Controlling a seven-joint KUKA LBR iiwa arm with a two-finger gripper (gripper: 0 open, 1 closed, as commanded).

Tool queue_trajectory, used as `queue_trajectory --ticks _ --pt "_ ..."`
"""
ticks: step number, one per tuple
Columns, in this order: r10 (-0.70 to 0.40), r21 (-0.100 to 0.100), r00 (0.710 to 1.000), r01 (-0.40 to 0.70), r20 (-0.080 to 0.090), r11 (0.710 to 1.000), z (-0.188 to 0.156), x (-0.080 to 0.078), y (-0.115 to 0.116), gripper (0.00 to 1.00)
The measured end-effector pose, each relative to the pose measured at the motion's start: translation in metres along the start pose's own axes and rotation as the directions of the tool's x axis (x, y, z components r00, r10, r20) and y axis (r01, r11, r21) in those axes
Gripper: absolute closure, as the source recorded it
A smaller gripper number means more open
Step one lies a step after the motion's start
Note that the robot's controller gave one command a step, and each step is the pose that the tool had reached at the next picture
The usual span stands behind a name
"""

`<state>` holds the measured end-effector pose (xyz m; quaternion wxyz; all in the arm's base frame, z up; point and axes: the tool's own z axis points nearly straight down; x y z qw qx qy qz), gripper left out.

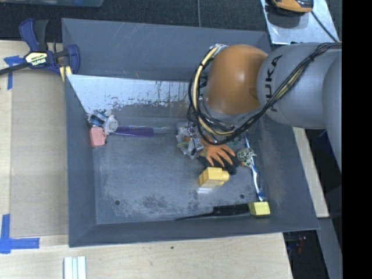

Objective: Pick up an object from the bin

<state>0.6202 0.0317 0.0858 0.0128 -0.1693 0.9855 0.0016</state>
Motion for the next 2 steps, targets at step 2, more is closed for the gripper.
queue_trajectory --ticks 2 --pt "0.002 0.002 1.000 -0.002 0.006 1.000 -0.043 -0.004 -0.001 1.00"
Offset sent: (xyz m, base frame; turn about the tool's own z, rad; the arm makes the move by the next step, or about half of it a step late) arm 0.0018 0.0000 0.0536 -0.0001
